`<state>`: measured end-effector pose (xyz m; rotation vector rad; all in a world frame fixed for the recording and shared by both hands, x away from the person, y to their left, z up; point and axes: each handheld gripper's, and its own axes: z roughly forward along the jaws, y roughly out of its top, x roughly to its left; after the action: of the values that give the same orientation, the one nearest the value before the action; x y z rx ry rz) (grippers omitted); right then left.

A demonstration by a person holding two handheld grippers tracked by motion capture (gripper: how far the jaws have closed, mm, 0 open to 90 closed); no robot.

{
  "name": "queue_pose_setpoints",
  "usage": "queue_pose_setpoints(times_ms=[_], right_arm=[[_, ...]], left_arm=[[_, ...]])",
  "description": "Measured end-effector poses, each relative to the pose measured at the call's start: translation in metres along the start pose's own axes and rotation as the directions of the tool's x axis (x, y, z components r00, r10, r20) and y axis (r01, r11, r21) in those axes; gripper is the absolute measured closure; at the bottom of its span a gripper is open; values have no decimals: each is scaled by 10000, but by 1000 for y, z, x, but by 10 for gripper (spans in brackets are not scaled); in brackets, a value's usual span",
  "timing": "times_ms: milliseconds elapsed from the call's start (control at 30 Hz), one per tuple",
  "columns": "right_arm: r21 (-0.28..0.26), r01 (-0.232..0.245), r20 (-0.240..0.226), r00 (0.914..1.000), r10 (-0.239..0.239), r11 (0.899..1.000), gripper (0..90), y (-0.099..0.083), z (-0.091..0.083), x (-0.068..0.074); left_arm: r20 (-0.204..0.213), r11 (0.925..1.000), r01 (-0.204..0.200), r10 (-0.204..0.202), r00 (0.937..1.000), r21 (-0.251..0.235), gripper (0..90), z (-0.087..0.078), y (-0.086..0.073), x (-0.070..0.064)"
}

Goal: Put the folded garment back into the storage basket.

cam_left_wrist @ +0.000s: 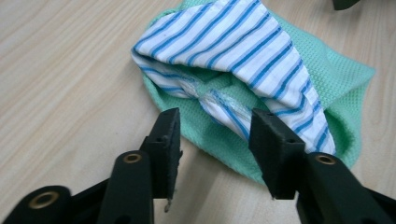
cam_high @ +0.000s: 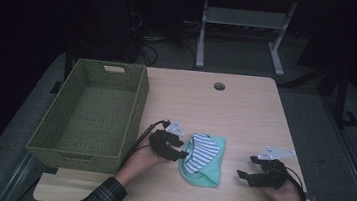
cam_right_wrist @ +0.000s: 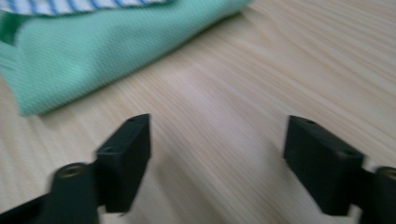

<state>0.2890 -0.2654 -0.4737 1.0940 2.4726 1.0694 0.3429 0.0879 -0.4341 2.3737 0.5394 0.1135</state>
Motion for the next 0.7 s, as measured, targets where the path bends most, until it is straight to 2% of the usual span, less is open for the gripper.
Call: queue_pose_setpoints(times_ms=[33,167,333,400,433,467,500,567,633,700], right_arm=[[56,-134,72,9999,134,9999,152,-1,0,0],[55,-163,236,9996,162,9999,135,-8,-3,-4],[15,-31,686,9976,30,10000,127,-10,-2,-6],[-46,-60,649,9979,62,10000,122,-11,-2,-5],[-81,-23,647,9979,28,10000,119,-11,-2,-5],[-103,-29,644,9979,36,9999,115,-11,-2,-5],[-143,-44,633,9980,53,9999,113,-12,-1,-5],[-166,-6,621,9981,17,9999,113,-12,-1,-6],[-222,-17,627,9980,31,9998,112,-12,-1,-6],[-244,-16,623,9981,31,9997,112,-13,-1,-6]], left_arm=[[34,10000,-22,22,10000,25,506,1,0,0],[-157,9995,-148,152,9998,265,522,2,0,-2],[-277,9998,102,-97,9996,174,740,-5,0,0],[-373,9999,108,-106,9992,57,794,-7,1,2],[-328,10000,31,-28,9995,91,809,-7,2,3],[-257,9999,124,-122,9996,61,830,-7,3,2],[-204,9998,11,-7,9998,188,848,-6,5,3],[-102,9988,29,-24,9999,493,891,-1,5,1],[-208,9964,-60,78,9998,851,896,3,4,1],[-215,9939,34,-10,9998,1101,896,6,2,1]])
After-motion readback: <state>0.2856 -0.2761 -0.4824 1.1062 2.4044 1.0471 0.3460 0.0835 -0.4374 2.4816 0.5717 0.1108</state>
